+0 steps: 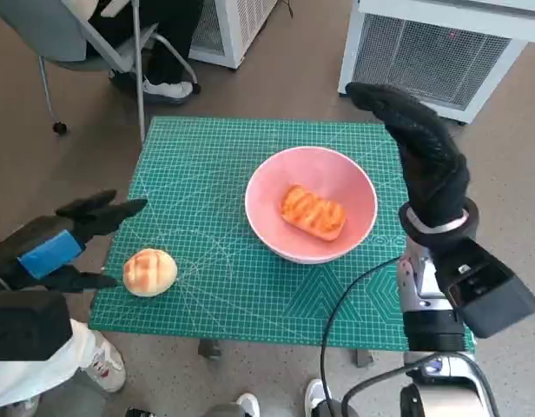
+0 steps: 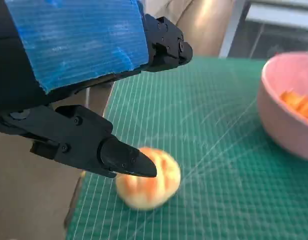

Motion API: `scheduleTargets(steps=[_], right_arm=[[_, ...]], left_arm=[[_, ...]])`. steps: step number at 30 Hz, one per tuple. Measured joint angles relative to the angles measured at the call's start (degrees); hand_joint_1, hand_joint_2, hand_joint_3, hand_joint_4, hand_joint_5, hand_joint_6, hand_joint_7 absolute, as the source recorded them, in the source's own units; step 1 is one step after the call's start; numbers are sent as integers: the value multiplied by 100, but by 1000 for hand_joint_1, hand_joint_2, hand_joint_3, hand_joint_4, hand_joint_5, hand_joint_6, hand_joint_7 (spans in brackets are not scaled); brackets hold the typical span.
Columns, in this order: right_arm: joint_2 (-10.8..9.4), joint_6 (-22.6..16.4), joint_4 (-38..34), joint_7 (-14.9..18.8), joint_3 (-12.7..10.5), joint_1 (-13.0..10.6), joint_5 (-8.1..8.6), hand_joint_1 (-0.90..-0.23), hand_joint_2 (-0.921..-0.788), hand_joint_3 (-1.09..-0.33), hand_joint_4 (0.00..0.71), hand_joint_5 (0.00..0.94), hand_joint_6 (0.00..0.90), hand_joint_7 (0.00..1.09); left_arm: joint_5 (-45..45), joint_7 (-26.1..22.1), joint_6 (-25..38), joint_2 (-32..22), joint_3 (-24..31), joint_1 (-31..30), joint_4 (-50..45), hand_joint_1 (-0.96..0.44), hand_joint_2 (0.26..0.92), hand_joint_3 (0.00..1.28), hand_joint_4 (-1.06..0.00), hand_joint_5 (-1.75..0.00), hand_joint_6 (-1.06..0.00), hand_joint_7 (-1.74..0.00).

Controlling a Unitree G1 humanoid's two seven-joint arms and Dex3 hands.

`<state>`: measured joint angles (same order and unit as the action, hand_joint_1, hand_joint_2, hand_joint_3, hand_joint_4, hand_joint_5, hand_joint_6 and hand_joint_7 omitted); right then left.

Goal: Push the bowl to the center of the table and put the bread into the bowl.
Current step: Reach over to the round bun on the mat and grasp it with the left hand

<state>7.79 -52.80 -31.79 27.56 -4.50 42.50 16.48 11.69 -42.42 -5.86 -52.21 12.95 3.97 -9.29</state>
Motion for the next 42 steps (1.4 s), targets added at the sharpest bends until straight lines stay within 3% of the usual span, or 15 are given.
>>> scheduleTargets(steps=[8, 17, 23, 27, 28, 30, 32, 33, 34, 37, 42], right_arm=[[3, -60, -67, 101, -19, 101, 124, -545, -921, -810, 0, 446, -1, 531], [23, -68, -71, 140, -30, 122, 132, -555, -921, -812, -1, 448, -1, 533], [33, -63, -10, 140, -31, 117, 133, -555, -921, -823, -1, 446, -1, 531], [37, -45, 64, 139, -30, 115, 132, -555, -921, -826, -1, 444, -1, 530], [40, -36, 79, 139, -31, 114, 132, -555, -921, -826, -1, 443, -1, 530], [42, -5, 103, 139, -31, 112, 133, -555, -921, -827, -1, 442, -1, 529], [42, 20, 131, 139, -31, 107, 132, -556, -921, -828, -1, 441, -1, 528], [42, 34, 147, 139, -31, 103, 132, -556, -921, -828, -1, 441, -1, 528], [42, 50, 159, 139, -30, 101, 132, -557, -921, -828, -1, 440, -1, 527], [41, 82, 186, 139, -30, 96, 132, -559, -921, -828, -1, 439, -1, 526], [43, 113, 216, 137, -38, 70, 132, -560, -921, -825, -1, 438, -1, 525]], left_arm=[[186, 158, 46, 109, -500, 26, 342, -269, 835, 1, -154, -3, -295, -21], [392, 278, 143, 351, -1134, 301, 988, -301, 837, 5, -171, -6, -304, -20], [604, 527, 63, 522, -1482, 570, 1574, -286, 840, 5, -276, -43, -386, -60], [842, 825, 25, 622, -1681, 702, 1960, -241, 842, 2, -435, -61, -483, -134], [883, 879, 25, 641, -1718, 719, 2025, -227, 845, 3, -480, -67, -495, -187], [945, 954, 23, 666, -1789, 753, 2125, -185, 859, 3, -624, -95, -476, -483], [1012, 1017, 23, 678, -1848, 792, 2193, -209, 875, 34, -693, -160, -491, -740], [1038, 1057, 22, 678, -1869, 813, 2208, -262, 892, 87, -685, -302, -513, -963], [1066, 1093, 22, 678, -1882, 834, 2221, -168, 902, 96, -679, -580, -523, -1108], [1119, 1214, 11, 674, -1895, 861, 2254, -56, 914, 97, -691, -906, -541, -1266], [1129, 1314, -8, 616, -1882, 861, 2231, -9, 915, 94, -701, -1085, -564, -1270]])
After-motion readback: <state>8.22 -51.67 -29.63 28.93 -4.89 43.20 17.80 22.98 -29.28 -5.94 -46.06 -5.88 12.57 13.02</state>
